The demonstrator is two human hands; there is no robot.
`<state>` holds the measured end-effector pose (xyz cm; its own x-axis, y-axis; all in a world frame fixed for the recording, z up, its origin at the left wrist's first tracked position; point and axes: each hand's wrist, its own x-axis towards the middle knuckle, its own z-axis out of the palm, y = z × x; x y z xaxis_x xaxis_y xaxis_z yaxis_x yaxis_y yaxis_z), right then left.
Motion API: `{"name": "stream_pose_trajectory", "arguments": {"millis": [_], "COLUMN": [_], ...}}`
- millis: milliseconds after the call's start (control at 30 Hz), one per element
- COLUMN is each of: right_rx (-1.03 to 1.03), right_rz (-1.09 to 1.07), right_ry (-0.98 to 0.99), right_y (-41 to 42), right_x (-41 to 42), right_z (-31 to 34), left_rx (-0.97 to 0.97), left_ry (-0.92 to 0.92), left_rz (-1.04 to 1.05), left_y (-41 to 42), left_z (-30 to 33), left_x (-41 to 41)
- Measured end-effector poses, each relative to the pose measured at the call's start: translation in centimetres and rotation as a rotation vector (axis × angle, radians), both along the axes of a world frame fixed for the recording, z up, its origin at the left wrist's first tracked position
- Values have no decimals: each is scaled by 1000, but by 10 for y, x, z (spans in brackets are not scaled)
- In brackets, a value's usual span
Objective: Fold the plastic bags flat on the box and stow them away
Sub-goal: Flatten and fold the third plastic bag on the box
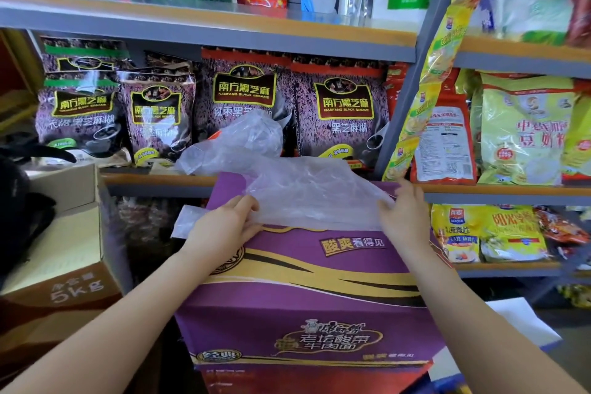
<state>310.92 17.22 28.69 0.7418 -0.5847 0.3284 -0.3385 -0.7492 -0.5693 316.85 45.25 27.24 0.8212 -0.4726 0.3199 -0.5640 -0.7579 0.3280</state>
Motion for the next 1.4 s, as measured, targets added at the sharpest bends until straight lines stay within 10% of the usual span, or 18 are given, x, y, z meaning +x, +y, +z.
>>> {"name": "stream_pose_trajectory", "arguments": {"millis": [100,233,600,867,1033,1267,1400], "right_rx": [-254,-294,-206,-681,-405,-377,63], "right_rz": [402,820,586,547,678,918,995], "right_ry": [-152,143,0,205,87,230,177], "right_y": [29,60,58,51,50,84,89], "right_x": [-4,4,13,-1,-10,-24,-38], "right_z": [9,7,-5,-7,-10,-7,16], "left_rx": [-51,-62,-82,-250,159,48,151], "left_ry": [22,21,-49,-252,-36,38,30], "left_rz": [-105,-168,10,180,253,-310,-389], "left_y": [6,11,56,64,53,-2,-9], "left_z": [5,3,-5,13,9,15,6], "left_x": [-1,-1,12,16,8,-27,-35]}}
